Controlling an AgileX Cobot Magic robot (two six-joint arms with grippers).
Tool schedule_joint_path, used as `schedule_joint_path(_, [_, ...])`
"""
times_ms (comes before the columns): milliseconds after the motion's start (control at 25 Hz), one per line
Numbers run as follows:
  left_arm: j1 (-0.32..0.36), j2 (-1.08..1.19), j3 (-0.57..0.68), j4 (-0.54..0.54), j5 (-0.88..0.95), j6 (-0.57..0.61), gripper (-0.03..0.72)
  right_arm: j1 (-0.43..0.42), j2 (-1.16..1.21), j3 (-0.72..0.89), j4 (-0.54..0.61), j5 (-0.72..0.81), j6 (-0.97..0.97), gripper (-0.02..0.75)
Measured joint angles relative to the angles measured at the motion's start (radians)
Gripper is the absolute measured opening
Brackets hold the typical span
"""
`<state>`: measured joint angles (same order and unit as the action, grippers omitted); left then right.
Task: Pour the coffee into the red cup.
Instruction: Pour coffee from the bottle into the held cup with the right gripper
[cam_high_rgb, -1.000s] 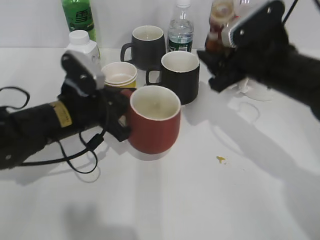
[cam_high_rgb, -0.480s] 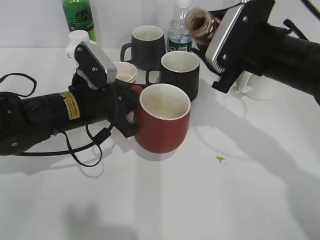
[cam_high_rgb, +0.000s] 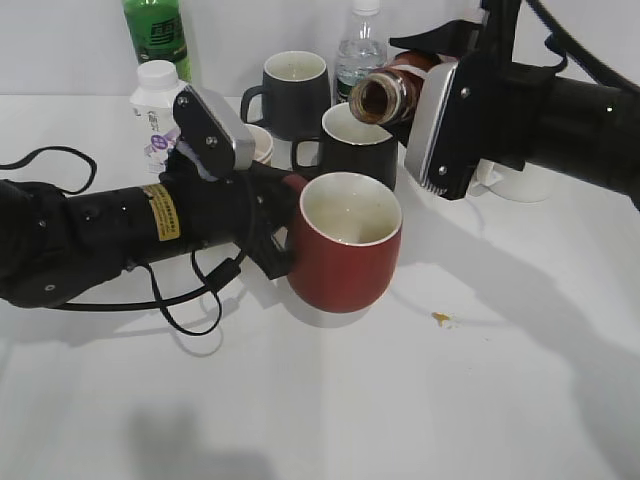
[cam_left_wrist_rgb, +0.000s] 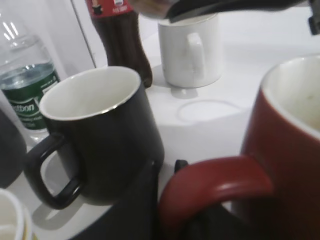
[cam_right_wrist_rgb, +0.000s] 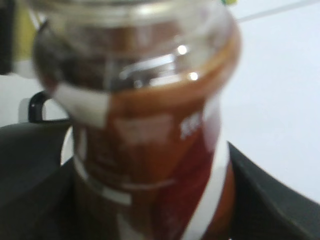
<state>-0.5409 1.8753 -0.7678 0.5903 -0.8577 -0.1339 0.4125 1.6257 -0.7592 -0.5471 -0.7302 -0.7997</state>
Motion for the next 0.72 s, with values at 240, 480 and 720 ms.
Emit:
schedule_joint_path(240, [0.000,0.004,-0.012,-0.002,0.001,0.000,0.068,0.000,0.000,0.000,-0.026,0.000,-0.098,0.511])
schedule_joint_path(480, [-0.004,0.004,-0.040,0.001,0.000,0.000,0.068,0.000,0.000,0.000,-0.053,0.000,-0.122,0.511])
schedule_joint_path(720, [-0.005,0.004,-0.040,0.042,0.000,0.000,0.068,0.000,0.000,0.000,-0.055,-0.001,-0.145,0.511])
